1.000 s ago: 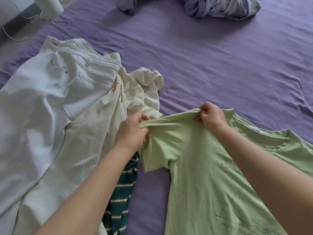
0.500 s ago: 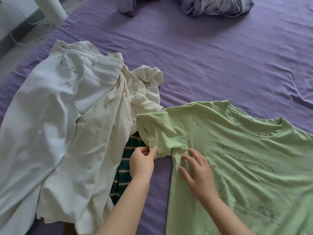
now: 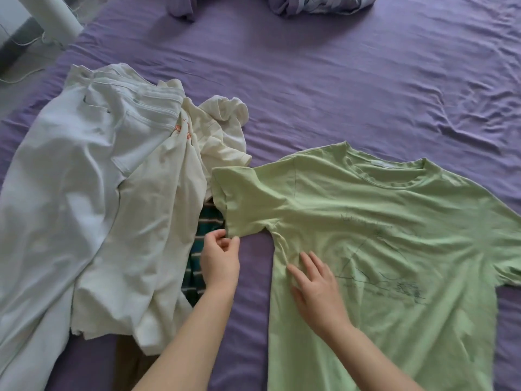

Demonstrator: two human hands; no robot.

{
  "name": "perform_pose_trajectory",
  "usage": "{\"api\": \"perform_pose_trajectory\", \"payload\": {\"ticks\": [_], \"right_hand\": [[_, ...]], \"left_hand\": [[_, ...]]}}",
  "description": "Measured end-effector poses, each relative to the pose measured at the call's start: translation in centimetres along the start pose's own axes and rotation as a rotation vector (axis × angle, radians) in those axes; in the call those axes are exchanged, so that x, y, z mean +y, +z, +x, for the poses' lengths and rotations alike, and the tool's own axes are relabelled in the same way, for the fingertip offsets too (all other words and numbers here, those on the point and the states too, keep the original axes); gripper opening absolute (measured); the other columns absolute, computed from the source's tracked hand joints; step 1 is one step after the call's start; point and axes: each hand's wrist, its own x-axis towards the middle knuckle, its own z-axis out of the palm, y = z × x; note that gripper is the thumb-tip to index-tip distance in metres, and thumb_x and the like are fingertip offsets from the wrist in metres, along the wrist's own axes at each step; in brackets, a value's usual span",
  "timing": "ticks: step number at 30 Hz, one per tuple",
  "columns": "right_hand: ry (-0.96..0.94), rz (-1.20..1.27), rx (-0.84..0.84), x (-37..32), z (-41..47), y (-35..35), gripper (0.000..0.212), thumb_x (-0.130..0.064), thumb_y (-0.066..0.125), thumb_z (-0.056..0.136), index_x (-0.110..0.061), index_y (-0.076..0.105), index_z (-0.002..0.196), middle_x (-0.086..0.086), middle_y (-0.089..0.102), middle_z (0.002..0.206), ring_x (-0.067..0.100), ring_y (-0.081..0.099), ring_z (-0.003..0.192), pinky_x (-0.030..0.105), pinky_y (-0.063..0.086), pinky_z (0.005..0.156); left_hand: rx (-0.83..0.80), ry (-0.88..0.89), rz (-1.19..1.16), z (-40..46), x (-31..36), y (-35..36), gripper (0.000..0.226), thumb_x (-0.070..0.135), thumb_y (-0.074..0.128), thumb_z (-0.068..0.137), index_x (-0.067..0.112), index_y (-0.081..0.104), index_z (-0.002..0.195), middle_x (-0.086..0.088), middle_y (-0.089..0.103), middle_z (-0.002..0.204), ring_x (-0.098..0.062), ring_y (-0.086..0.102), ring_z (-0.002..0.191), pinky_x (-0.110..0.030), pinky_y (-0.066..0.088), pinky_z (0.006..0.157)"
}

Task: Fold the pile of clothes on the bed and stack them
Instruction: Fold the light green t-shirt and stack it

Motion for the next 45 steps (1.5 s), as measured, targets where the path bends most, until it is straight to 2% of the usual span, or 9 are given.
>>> {"api": "perform_pose_trajectory", "payload": {"ticks": [4,9,24,27,31,35,38,41,45], "right_hand": [[0.033,0.092,-0.107,1.8,-5.2,-0.1,0.041,-0.011,0.06,0.09,-0.017,0.058,0.131,0.009,0.04,0.149,0.029,0.03,0.141,0.04,0.029,0.113],[0.088,0.149,-0.109,6.1,-12.0,-0.8,0.026,-0.002,0.066,0.084,-0.01,0.071,0.108,0.008,0.06,0.129,0.031,0.05,0.127,0.045,0.046,0.097],[0.767,0.312,0.077,18.9,-30.3,-1.5,0.049,-0.019,0.068,0.085,-0.006,0.053,0.129,0.016,0.052,0.132,0.033,0.045,0.125,0.039,0.035,0.101],[0.85,0.582,0.175,18.1,-31.3,-1.7,0.018,-0.021,0.065,0.087,-0.008,0.061,0.098,0.008,0.065,0.093,0.03,0.058,0.091,0.037,0.039,0.071],[0.719,0.674,0.364,17.0,-33.3,-2.9,0.039,-0.022,0.055,0.095,-0.016,0.041,0.06,-0.001,0.042,0.056,0.021,0.039,0.06,0.036,0.029,0.055],[0.694,0.782,0.5,16.1,-34.7,-4.6,0.021,-0.014,0.05,0.097,-0.005,0.055,0.078,0.006,0.052,0.069,0.02,0.043,0.063,0.021,0.034,0.054],[0.764,0.806,0.563,16.4,-35.2,-4.8,0.013,-0.013,0.05,0.097,-0.005,0.061,0.097,0.007,0.061,0.084,0.024,0.054,0.075,0.035,0.044,0.067],[0.879,0.826,0.502,17.6,-36.2,-4.6,0.016,-0.018,0.058,0.093,-0.004,0.065,0.093,0.008,0.064,0.081,0.028,0.058,0.074,0.051,0.051,0.074],[1.007,0.69,0.375,19.2,-38.5,-3.2,0.013,-0.021,0.062,0.089,-0.009,0.064,0.083,0.015,0.069,0.092,0.028,0.058,0.082,0.039,0.045,0.074]], "left_hand": [[-0.274,-0.214,0.02,-7.3,-4.1,1.1,0.03,0.031,0.068,0.087,0.015,0.056,0.109,0.001,0.066,0.091,-0.02,0.065,0.087,-0.037,0.053,0.08],[-0.452,-0.231,0.1,-14.9,-8.8,0.9,0.024,0.024,0.074,0.082,0.012,0.059,0.097,-0.003,0.067,0.094,-0.023,0.065,0.091,-0.04,0.052,0.084],[-0.414,0.104,0.481,-24.8,-13.3,-2.6,0.046,0.023,0.064,0.089,0.015,0.037,0.053,-0.003,0.038,0.053,-0.023,0.036,0.057,-0.035,0.024,0.053],[-0.333,0.191,0.342,-25.7,-12.1,-3.9,0.041,0.017,0.06,0.091,0.008,0.04,0.057,-0.005,0.038,0.059,-0.021,0.036,0.062,-0.036,0.025,0.055],[-0.237,0.297,0.199,-26.6,-10.3,-5.9,0.035,0.02,0.054,0.096,-0.004,0.053,0.071,-0.003,0.054,0.075,-0.018,0.047,0.075,-0.035,0.033,0.063],[-0.184,0.356,0.244,-27.3,-9.6,-7.1,0.037,0.02,0.045,0.1,0.008,0.041,0.066,-0.002,0.044,0.063,-0.02,0.039,0.063,-0.038,0.028,0.058],[-0.16,0.315,0.244,-26.8,-10.2,-8.0,0.036,0.022,0.047,0.099,0.002,0.048,0.069,-0.005,0.048,0.065,-0.023,0.042,0.066,-0.037,0.028,0.06],[-0.176,0.226,0.283,-25.5,-11.3,-9.8,0.043,0.029,0.054,0.095,-0.01,0.058,0.076,-0.017,0.054,0.07,-0.027,0.047,0.07,-0.036,0.031,0.06],[-0.168,0.172,0.513,-23.4,-13.5,-11.7,0.038,0.035,0.059,0.092,-0.001,0.068,0.083,-0.02,0.067,0.088,-0.036,0.058,0.088,-0.037,0.037,0.067]]}}
